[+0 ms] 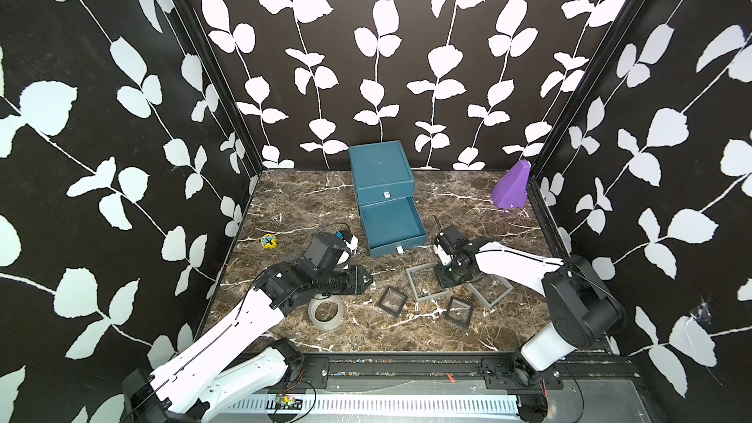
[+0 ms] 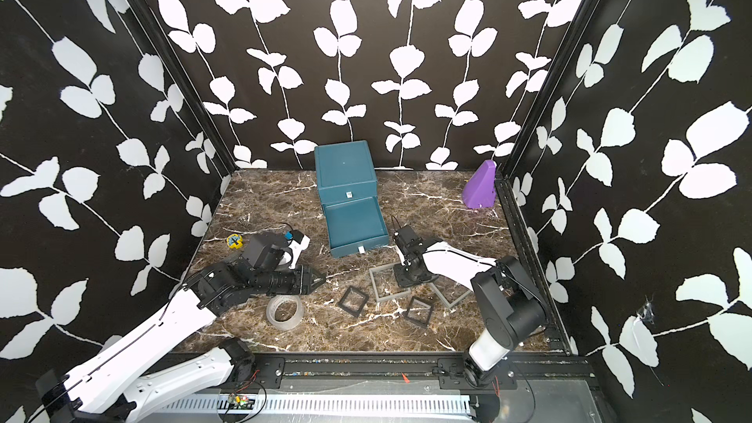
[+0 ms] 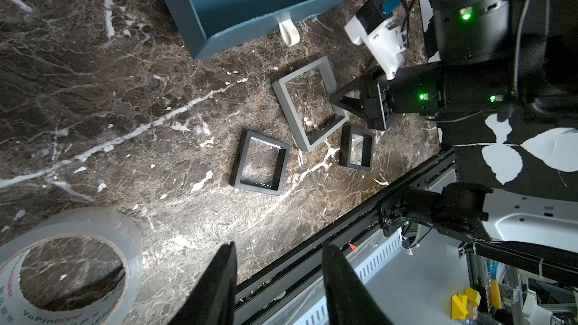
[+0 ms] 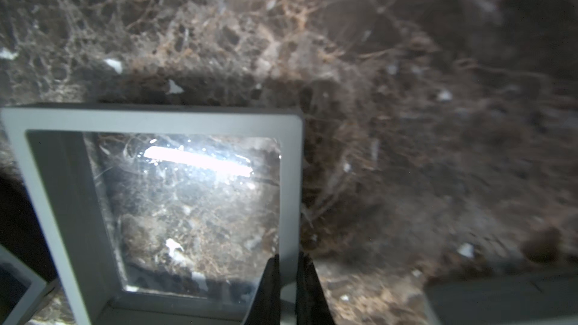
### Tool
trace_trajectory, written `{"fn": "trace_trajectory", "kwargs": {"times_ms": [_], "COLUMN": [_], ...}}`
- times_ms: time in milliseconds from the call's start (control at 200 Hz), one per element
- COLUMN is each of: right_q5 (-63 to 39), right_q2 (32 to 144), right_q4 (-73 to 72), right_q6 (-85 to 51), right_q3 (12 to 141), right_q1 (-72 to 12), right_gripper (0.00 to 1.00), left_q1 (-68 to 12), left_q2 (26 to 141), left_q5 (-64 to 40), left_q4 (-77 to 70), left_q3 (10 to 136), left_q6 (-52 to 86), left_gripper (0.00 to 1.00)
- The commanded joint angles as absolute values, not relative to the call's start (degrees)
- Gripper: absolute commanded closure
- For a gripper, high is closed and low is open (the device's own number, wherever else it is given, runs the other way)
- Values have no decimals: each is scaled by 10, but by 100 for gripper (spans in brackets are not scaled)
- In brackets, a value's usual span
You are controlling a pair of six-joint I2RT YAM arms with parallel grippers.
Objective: Place the brooch boxes into the drawer by color
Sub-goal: Pick up the brooch box from the center of the board, then place the brooch box in the drawer.
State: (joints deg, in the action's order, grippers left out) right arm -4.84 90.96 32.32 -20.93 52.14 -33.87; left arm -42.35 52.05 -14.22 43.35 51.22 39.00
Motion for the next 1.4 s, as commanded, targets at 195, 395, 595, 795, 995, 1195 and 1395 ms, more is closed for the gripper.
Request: {"fn": "trace_trajectory", "kwargs": {"times_ms": [195,395,595,795,995,1195,1395], "right_q5": [55,103,99,99,100,90,94], "right_q2": [802,739,714,765,852,913,998], "right_q4": [434,551,617,662,687,657,625], "right_q6": [-271,-318,-321,-309,-309,-316,-301], "right_q3": [554,595,673,826,964,1033,1081], "right_q1": [-340,-325,-317,-338,-387,-398,-413], "right_gripper": [100,100,100,100,100,100,100], "left_q1": [-426,-427,-427,-426,-376,-311,-282], "left_q2": [525,544,550,569,583,581,594], "left_q5": [-146,-139,-126,-91,-85,-89,-85], "left_q4": [418,408,396,409,416,415,408], "left_q3": [527,548,562,609,646,659,672], "left_q6": [381,378,386,382,396,404,410], "left_gripper": [59,59,60,59,59,58,58]}}
